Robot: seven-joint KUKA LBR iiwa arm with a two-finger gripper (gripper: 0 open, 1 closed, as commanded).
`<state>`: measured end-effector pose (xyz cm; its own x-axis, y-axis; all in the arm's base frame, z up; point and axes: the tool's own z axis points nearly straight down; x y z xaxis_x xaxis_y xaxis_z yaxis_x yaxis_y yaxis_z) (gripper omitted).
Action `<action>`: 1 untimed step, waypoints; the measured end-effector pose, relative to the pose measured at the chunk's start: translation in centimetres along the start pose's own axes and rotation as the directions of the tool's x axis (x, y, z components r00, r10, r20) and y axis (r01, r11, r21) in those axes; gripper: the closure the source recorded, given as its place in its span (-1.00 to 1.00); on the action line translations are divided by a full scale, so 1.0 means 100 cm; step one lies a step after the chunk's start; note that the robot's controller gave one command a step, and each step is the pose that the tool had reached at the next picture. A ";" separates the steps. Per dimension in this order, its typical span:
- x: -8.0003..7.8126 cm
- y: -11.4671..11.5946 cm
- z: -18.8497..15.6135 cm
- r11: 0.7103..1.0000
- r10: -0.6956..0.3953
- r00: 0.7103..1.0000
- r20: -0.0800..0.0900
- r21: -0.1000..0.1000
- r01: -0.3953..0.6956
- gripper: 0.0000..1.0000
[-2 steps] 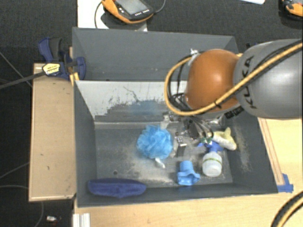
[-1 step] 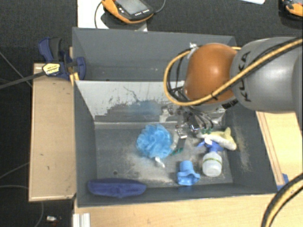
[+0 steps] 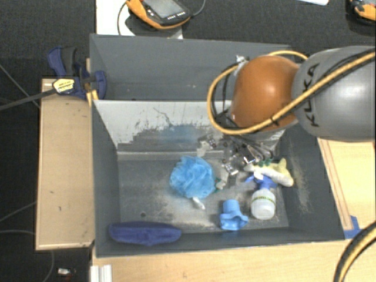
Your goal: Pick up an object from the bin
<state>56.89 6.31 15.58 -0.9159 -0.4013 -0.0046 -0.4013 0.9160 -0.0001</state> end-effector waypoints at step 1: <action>0.012 -0.059 0.084 0.944 -0.329 0.944 0.003 0.004 0.329 1.00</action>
Offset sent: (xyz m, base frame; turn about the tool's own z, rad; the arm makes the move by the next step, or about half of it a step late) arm 0.0000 0.0000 0.0000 0.0000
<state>58.17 0.38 7.18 -0.7326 -0.6806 -0.0069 -0.6806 0.7326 -0.0052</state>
